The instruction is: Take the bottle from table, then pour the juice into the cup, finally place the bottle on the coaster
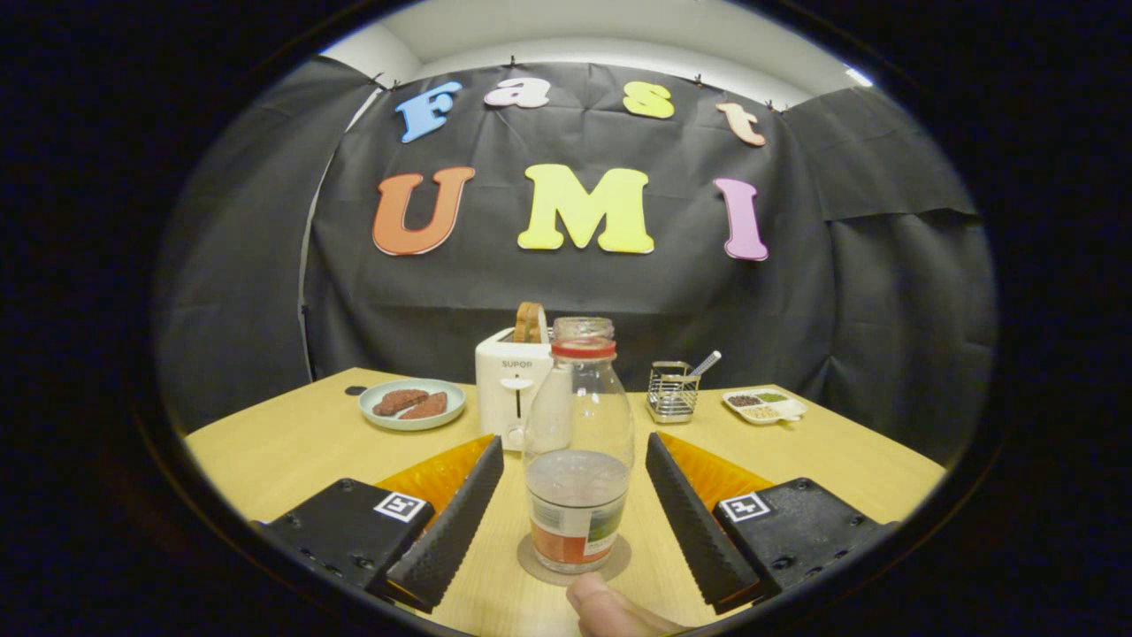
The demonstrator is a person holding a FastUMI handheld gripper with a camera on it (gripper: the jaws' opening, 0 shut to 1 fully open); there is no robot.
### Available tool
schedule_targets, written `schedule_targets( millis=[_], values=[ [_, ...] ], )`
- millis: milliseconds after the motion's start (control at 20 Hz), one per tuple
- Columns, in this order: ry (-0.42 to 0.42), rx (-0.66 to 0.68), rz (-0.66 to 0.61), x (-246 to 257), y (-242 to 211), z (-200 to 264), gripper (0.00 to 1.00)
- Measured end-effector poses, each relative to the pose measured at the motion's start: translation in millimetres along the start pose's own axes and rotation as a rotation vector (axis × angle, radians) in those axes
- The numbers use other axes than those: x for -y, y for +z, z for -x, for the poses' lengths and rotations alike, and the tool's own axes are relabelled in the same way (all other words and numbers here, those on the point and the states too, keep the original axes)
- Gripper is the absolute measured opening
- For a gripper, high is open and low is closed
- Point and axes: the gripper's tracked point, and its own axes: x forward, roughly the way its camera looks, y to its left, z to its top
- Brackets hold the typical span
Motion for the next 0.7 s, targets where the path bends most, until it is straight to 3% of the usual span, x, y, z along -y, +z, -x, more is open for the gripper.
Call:
schedule_targets(
  millis=[400,700],
  values=[
    [-0.119,0.023,0.010,37,56,68,1.00],
    [-0.140,0.052,-0.033,50,119,141,1.00]
  ],
)
